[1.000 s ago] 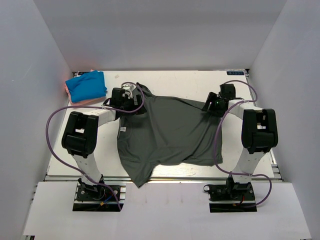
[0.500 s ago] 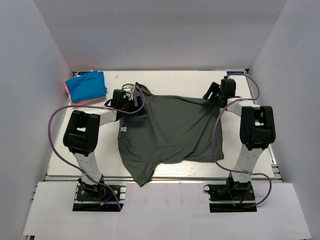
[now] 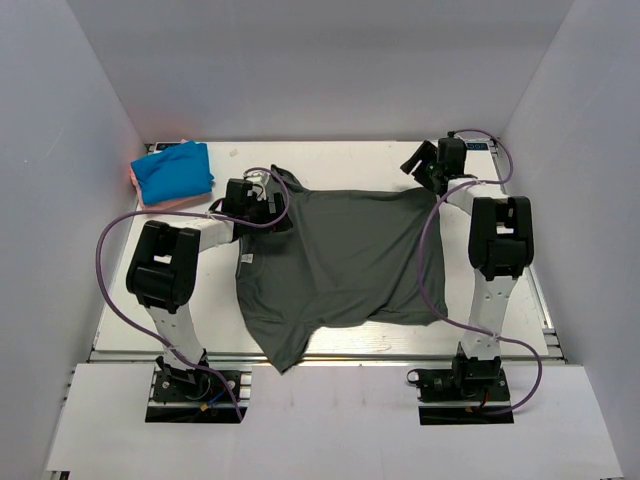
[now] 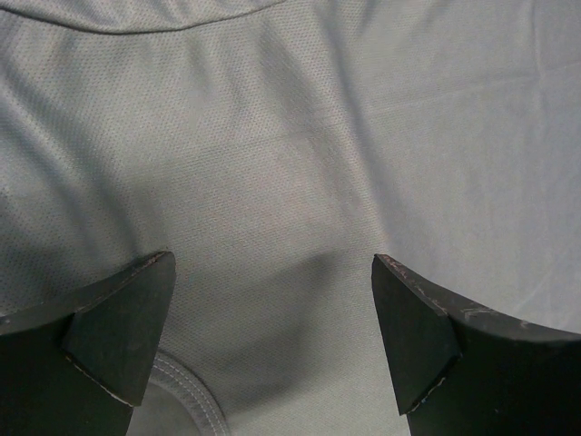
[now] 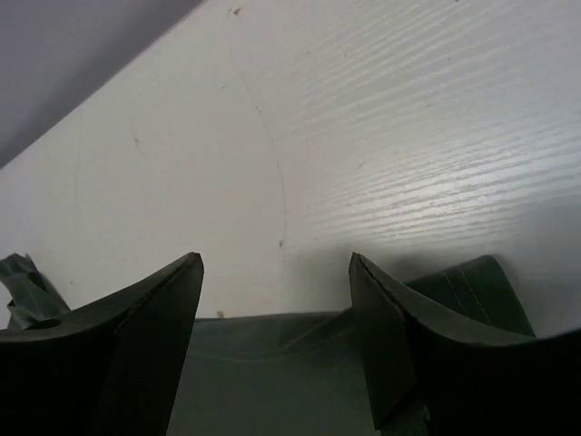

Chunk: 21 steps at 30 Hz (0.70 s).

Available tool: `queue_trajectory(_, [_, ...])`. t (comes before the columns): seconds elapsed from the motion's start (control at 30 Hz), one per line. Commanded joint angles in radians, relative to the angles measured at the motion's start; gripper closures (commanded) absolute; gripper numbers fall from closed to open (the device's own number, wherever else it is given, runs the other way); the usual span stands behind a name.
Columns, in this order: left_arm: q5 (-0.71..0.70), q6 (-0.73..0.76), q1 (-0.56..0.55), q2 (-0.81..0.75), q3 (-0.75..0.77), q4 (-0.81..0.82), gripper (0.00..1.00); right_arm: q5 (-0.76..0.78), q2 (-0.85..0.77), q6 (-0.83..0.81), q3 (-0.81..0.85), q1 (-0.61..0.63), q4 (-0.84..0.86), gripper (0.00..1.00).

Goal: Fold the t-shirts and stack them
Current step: Flatten out the tshirt

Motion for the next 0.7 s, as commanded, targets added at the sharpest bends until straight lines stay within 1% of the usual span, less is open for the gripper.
queue_trajectory(0.0, [-0.043, 0.013, -0.001, -0.027, 0.023, -0.109, 0.00, 0.015, -0.104, -0.055, 0.006, 0.007, -0.028, 0.28])
queue_trajectory(0.07, [-0.043, 0.025, -0.001, -0.027, 0.052, -0.109, 0.00, 0.021, -0.156, -0.107, -0.040, 0.007, -0.065, 0.25])
queue_trajectory(0.1, [-0.054, 0.025, 0.008, -0.027, 0.067, -0.120, 0.00, 0.032, -0.240, -0.122, -0.079, 0.007, -0.081, 0.23])
queue_trajectory(0.17, [-0.054, 0.025, 0.019, -0.027, 0.127, -0.134, 0.00, 0.053, -0.303, -0.157, -0.139, 0.004, -0.139, 0.19])
queue_trajectory(0.2, [-0.078, 0.025, 0.019, -0.027, 0.158, -0.155, 0.00, 0.055, -0.395, -0.158, -0.186, 0.003, -0.189, 0.17])
queue_trajectory(0.23, [-0.100, 0.025, 0.019, -0.027, 0.187, -0.207, 0.00, 0.087, -0.426, -0.153, -0.227, 0.001, -0.240, 0.11])
queue_trajectory(0.27, [-0.130, 0.039, 0.019, -0.050, 0.237, -0.242, 0.00, 0.090, -0.452, -0.147, -0.252, -0.002, -0.264, 0.10])
queue_trajectory(0.3, [-0.205, 0.039, 0.006, -0.066, 0.254, -0.279, 0.00, 0.108, -0.539, -0.147, -0.325, -0.002, -0.329, 0.10])
queue_trajectory(0.33, [-0.228, 0.039, 0.005, -0.089, 0.255, -0.327, 0.00, 0.114, -0.567, -0.147, -0.355, 0.000, -0.347, 0.10])
queue_trajectory(0.37, [-0.244, 0.030, 0.005, -0.114, 0.233, -0.336, 0.00, 0.113, -0.595, -0.142, -0.381, -0.003, -0.366, 0.10])
queue_trajectory(0.4, [-0.235, 0.019, 0.005, -0.143, 0.206, -0.336, 0.00, 0.104, -0.670, -0.129, -0.436, -0.002, -0.395, 0.10])
queue_trajectory(0.43, [-0.235, 0.019, 0.005, -0.200, 0.137, -0.336, 0.00, 0.069, -0.695, -0.125, -0.494, 0.001, -0.412, 0.10])
queue_trajectory(0.5, [-0.259, -0.004, 0.005, -0.258, 0.066, -0.345, 0.00, 0.069, -0.758, -0.101, -0.574, 0.001, -0.446, 0.10])
queue_trajectory(0.53, [-0.259, -0.004, 0.005, -0.310, 0.002, -0.346, 0.00, 0.028, -0.797, -0.096, -0.631, 0.001, -0.452, 0.10])
queue_trajectory(0.57, [-0.259, -0.004, -0.004, -0.332, -0.032, -0.346, 0.00, 0.023, -0.839, -0.092, -0.686, 0.001, -0.452, 0.10])
queue_trajectory(0.63, [-0.212, -0.004, -0.004, -0.366, -0.087, -0.309, 0.00, 0.022, -0.892, -0.075, -0.735, 0.000, -0.450, 0.10])
queue_trajectory(0.67, [-0.212, -0.004, -0.004, -0.378, -0.119, -0.309, 0.00, 0.023, -0.925, -0.069, -0.795, 0.001, -0.453, 0.10])
